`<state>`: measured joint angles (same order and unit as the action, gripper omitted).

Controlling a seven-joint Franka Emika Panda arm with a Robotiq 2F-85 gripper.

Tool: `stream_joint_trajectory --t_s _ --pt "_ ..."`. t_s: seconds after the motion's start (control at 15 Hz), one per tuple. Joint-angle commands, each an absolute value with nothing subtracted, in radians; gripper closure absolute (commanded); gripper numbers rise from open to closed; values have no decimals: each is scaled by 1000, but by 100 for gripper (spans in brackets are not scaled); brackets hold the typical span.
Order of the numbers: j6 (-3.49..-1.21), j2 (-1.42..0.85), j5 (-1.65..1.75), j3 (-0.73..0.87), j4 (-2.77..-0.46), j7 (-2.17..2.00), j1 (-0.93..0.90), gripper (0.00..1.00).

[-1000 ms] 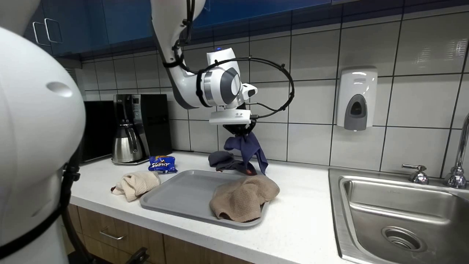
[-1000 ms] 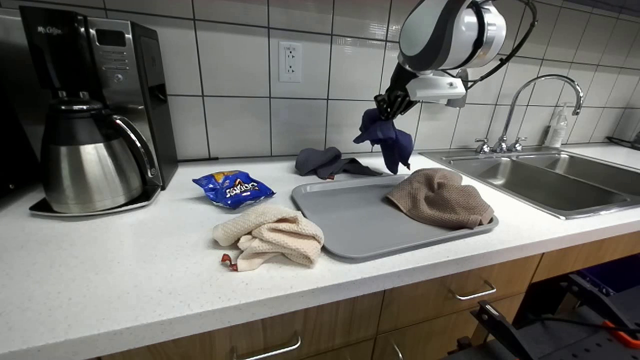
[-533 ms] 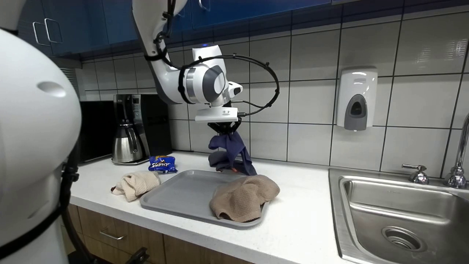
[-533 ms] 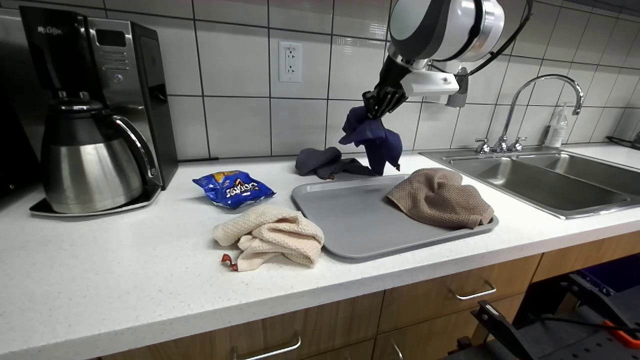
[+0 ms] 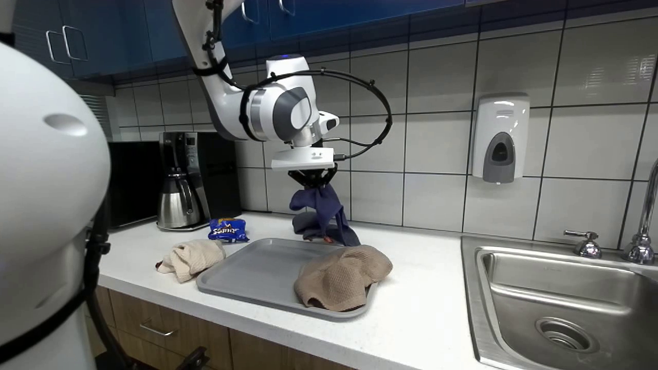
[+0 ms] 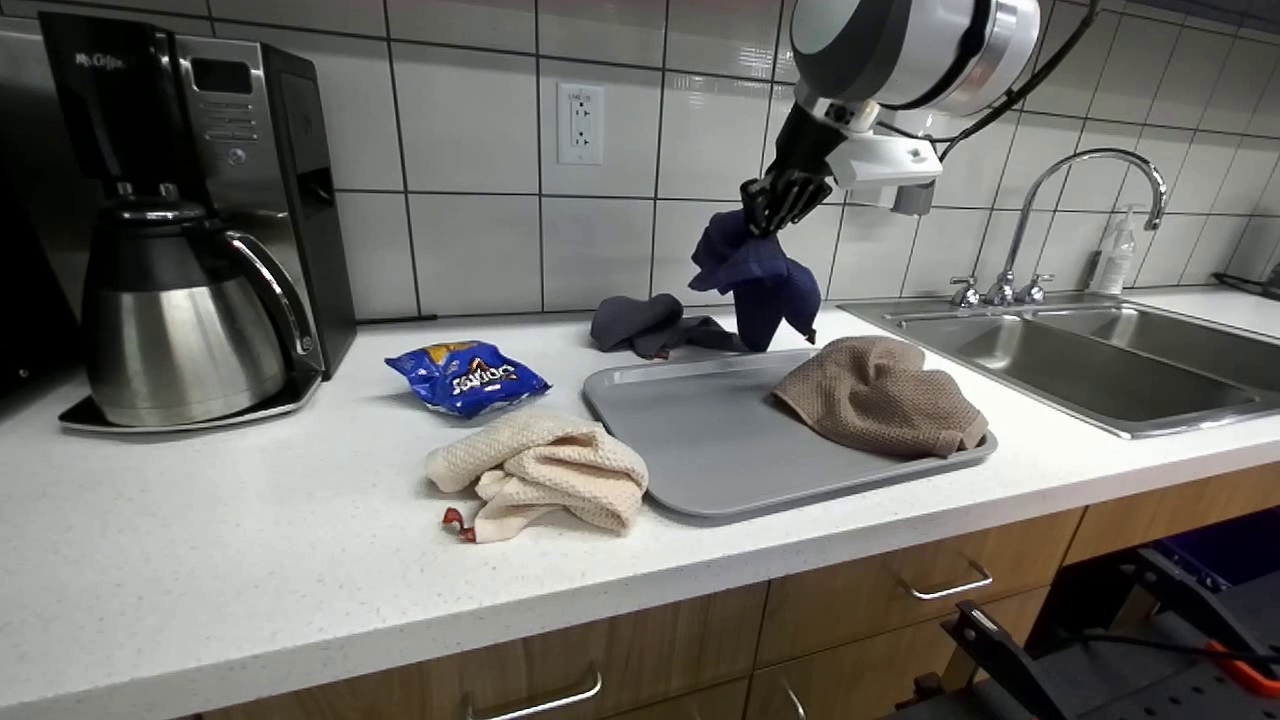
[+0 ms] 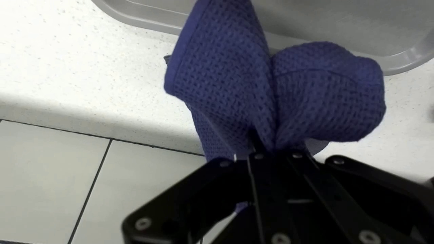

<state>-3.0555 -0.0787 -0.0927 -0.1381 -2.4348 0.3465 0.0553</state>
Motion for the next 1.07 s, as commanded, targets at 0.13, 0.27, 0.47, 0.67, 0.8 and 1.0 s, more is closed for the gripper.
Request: stream_joint_trajectory --t_s 0.13,0.27,0.47,0.67,0.8,1.0 --pt "-3021 10 -227 -171 -2495 500 71 98" --pt "-3012 26 -273 -170 -2503 546 65 98" --pt "-3000 45 -323 -160 -2514 598 58 98" --pt "-2988 57 -361 -152 -2519 636 55 98" --pt "-2972 55 -364 -147 -2521 642 56 98" --pt "-2955 57 -355 -142 -2536 648 55 98"
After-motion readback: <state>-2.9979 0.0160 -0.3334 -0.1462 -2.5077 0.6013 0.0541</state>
